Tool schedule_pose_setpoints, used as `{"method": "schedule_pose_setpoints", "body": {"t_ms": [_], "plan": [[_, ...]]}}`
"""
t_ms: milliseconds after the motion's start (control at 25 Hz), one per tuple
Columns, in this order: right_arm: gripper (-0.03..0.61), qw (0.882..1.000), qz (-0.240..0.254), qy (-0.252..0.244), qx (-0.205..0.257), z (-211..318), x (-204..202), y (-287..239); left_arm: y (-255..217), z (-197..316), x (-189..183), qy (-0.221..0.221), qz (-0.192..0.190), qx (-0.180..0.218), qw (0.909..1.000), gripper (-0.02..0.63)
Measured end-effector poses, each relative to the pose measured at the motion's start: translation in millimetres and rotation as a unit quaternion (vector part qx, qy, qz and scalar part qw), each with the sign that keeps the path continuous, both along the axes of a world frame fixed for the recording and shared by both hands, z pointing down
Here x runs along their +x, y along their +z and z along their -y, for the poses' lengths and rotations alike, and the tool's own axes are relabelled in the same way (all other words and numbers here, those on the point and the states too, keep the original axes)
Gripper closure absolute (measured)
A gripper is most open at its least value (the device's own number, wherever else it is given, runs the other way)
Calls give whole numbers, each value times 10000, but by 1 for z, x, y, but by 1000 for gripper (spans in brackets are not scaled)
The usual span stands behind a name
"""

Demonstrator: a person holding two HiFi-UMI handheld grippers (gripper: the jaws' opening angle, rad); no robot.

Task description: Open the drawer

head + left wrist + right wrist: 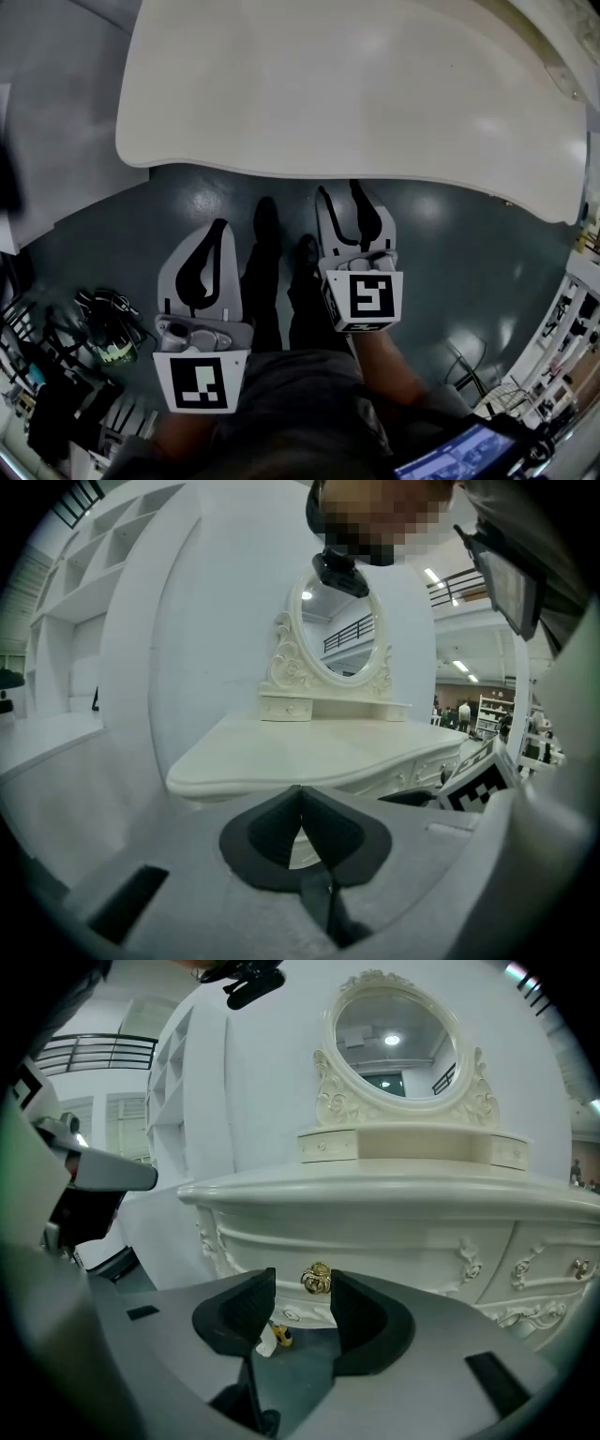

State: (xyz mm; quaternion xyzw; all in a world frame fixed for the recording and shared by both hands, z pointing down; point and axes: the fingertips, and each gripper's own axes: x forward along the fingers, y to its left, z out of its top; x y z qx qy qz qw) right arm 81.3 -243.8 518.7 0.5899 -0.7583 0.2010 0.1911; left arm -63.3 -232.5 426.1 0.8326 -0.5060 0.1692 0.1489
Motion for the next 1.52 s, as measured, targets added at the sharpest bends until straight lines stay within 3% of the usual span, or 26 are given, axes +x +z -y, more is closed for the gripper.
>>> {"method": "schedule_pose_setpoints", "body": {"t_ms": [600,840,1520], "plan": [[411,9995,-244,153,-149,28,2,21,15,10,-23,-172,58,-201,9996,598],[427,9989,-321,301,-176,19,-3,-1,-12,1,-30,-188,26,-69,9998,598],[454,9992,-250,285,-99,18,5,0,-17,-4,-27,-224,34,16,9997,598]]}}
